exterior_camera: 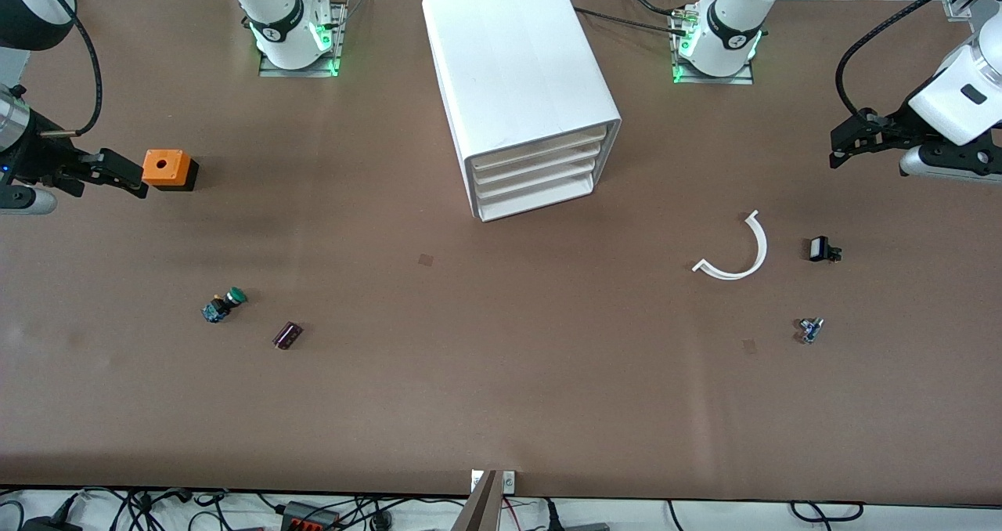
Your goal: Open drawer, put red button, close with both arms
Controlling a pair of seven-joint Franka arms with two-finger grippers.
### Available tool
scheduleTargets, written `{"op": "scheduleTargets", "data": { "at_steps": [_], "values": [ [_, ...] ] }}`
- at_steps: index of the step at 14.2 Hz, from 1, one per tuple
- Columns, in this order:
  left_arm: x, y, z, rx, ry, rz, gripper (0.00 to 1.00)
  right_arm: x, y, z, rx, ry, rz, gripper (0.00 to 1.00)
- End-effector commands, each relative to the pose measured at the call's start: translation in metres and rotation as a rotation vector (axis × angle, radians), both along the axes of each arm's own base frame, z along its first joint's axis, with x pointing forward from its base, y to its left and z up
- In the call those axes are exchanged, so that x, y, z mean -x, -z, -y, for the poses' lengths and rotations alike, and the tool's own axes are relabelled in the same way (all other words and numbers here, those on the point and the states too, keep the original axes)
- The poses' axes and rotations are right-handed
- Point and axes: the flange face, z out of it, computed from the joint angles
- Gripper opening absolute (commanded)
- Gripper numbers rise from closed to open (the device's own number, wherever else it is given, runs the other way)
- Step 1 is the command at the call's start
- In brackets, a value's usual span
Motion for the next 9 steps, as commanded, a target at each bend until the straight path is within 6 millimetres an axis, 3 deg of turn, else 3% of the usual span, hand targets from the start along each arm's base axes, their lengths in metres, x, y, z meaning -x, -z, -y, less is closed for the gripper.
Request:
{"op": "scheduleTargets", "data": {
  "at_steps": [1,9],
  "values": [
    [-0.0032,-0.0048,0.003,0.0,-0.002,-0.009,1.0,0.0019,-0.0106,0.0017,0.01,-0.004,0.022,1.0],
    [-0.0032,-0.0048,0.003,0.0,-0.002,-0.009,1.0,0.0024,-0.0134,0.0017,0.01,-0.005,0.023,1.0]
  ]
}}
